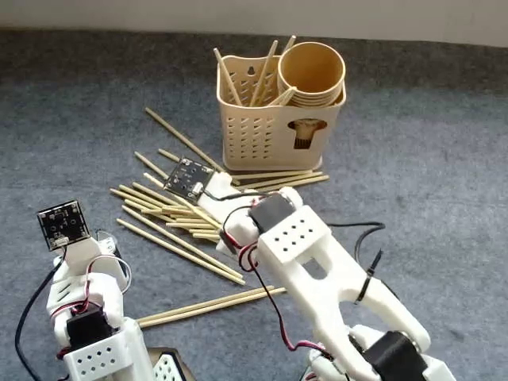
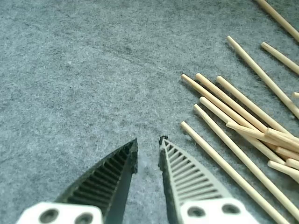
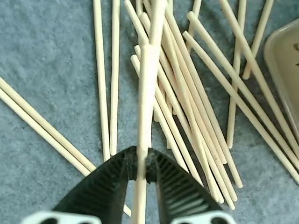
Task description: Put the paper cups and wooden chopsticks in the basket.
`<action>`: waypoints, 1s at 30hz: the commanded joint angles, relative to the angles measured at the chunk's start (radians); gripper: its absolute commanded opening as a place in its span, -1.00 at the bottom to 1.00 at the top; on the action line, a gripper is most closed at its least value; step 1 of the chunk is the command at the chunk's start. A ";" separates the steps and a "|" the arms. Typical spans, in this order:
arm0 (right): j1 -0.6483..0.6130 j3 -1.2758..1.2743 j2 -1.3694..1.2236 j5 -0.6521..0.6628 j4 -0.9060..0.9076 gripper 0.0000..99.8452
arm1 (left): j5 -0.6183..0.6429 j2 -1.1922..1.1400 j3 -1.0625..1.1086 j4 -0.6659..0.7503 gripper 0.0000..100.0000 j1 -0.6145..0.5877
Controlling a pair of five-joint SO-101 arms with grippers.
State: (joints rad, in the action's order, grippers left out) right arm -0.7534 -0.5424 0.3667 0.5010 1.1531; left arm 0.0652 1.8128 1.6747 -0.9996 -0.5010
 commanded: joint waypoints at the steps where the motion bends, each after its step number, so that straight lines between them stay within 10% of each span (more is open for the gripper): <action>1: 0.015 -0.027 0.134 -0.017 -0.018 -0.99 | -0.006 -0.001 0.021 0.002 -0.81 -0.001; 15: 0.027 -0.090 0.547 -0.341 -0.134 -0.99 | -0.006 -0.001 0.021 0.002 -0.81 -0.001; 30: 0.217 -0.094 0.607 -0.353 -0.567 -0.99 | -0.006 -0.001 0.021 0.002 -0.81 -0.001</action>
State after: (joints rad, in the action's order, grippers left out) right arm -0.5785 -0.6421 0.9482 0.1573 0.7035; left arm 0.0652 1.8128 1.6747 -0.9996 -0.5010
